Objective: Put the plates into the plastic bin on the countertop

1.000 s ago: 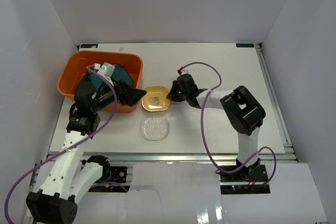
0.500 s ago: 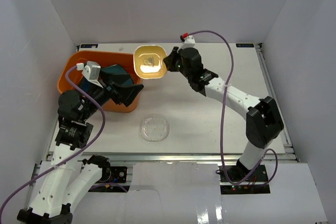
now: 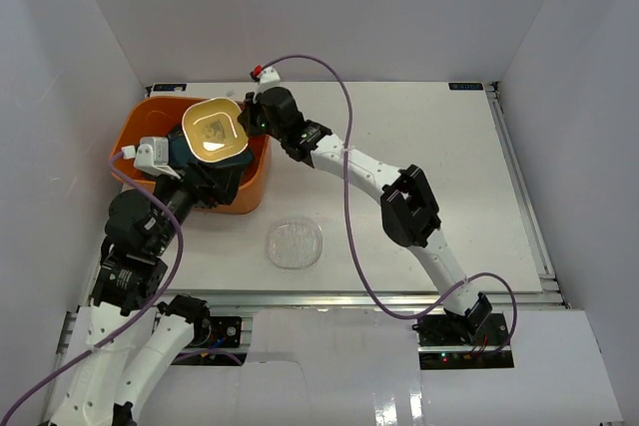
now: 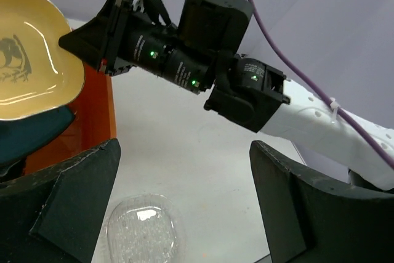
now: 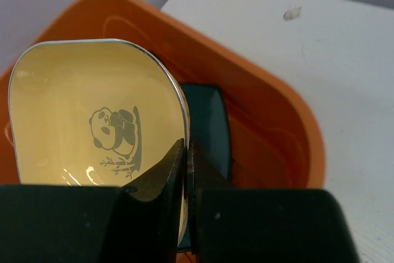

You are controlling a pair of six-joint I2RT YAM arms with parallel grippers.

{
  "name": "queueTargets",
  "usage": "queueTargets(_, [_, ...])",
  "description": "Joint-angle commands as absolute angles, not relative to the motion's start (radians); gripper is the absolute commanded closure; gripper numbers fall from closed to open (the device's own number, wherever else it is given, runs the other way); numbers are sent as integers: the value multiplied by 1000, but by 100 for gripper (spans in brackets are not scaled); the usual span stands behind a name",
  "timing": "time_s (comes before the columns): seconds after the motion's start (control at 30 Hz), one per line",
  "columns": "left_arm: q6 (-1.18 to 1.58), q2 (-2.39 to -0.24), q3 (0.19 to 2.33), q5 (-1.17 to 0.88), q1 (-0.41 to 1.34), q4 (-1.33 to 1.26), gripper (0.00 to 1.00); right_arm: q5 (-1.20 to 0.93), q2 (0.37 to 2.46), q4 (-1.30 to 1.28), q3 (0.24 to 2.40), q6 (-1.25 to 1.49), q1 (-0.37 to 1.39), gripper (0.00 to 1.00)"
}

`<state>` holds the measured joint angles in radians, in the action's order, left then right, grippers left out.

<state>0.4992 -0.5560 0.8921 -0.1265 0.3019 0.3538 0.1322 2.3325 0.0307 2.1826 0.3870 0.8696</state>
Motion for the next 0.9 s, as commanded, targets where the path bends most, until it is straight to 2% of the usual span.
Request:
queueTargets(0.0, [531, -541, 930, -16, 308, 512, 4, 132, 2356, 29, 2255, 342, 910, 92])
queueTargets(0.13, [563, -546, 914, 6, 308, 633, 5, 147, 2370, 51, 2218, 353, 920, 84])
queueTargets(0.17, [568, -542, 910, 2, 308, 652, 5, 149, 2368, 55, 2215, 351, 923, 70])
queueTargets(0.27, [595, -535, 899, 2, 308, 728, 6, 160, 2350, 49, 2212, 338, 933, 37])
queueTargets(0.37, [609, -560, 888, -92, 308, 785, 8, 170, 2268, 67, 2168, 321, 930, 27])
queueTargets(0.47, [627, -624, 810, -236, 307, 761, 12, 170, 2140, 80, 2068, 307, 914, 26])
queueTargets(0.57, [662, -698, 673, -368, 308, 660, 18, 152, 1951, 132, 1842, 304, 885, 27])
queueTargets(0.73, [712, -718, 551, -333, 330, 525, 29, 127, 1553, 299, 1281, 308, 851, 29])
queueTargets(0.87, [726, -816, 525, -255, 391, 482, 39, 143, 1355, 337, 1010, 337, 839, 29])
